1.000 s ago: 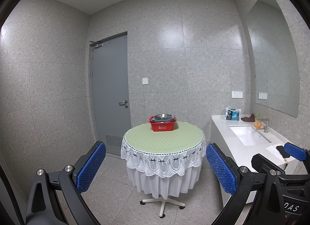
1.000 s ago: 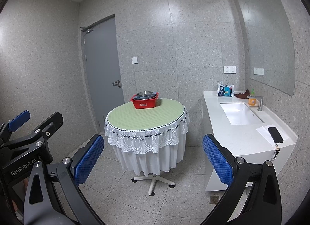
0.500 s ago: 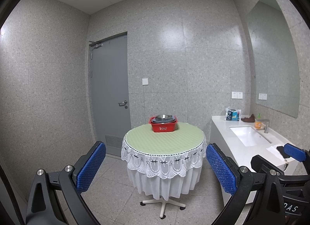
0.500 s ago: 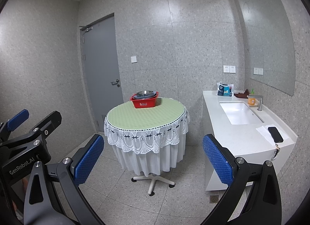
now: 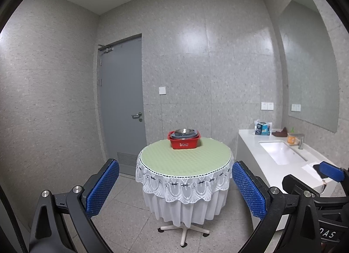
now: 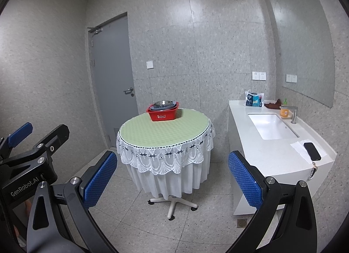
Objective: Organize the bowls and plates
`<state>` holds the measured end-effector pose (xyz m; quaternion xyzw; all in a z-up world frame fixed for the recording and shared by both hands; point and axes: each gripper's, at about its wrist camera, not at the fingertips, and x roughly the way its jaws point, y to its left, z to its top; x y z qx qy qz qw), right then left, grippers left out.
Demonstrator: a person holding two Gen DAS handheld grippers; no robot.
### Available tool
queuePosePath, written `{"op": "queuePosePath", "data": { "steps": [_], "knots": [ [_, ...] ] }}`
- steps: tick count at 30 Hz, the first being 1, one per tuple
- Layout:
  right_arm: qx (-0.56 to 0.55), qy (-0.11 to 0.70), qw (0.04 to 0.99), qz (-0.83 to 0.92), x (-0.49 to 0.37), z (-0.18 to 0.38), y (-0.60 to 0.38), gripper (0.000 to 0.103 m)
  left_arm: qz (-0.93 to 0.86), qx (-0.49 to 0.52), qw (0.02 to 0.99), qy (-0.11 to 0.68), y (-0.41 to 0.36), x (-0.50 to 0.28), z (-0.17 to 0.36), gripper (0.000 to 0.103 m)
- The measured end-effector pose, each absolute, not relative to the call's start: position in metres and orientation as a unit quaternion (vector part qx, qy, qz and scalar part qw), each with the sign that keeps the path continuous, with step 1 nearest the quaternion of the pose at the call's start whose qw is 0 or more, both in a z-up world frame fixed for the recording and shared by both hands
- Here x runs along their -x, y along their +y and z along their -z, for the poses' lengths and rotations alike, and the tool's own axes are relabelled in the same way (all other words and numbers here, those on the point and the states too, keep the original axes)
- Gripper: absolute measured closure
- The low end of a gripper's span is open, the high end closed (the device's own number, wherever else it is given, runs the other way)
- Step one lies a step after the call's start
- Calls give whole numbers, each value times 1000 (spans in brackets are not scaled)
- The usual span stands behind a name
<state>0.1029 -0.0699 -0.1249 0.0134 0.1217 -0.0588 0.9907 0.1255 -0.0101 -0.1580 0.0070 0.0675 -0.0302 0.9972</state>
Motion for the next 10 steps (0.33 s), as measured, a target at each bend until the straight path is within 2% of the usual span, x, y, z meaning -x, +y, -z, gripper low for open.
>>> {"op": "queuePosePath", "data": {
  "steps": [10],
  "knots": [
    [-27,135,989,58,-144,121,-104,0,27,-20,996,77,-48,-184,149,1]
  ]
}}
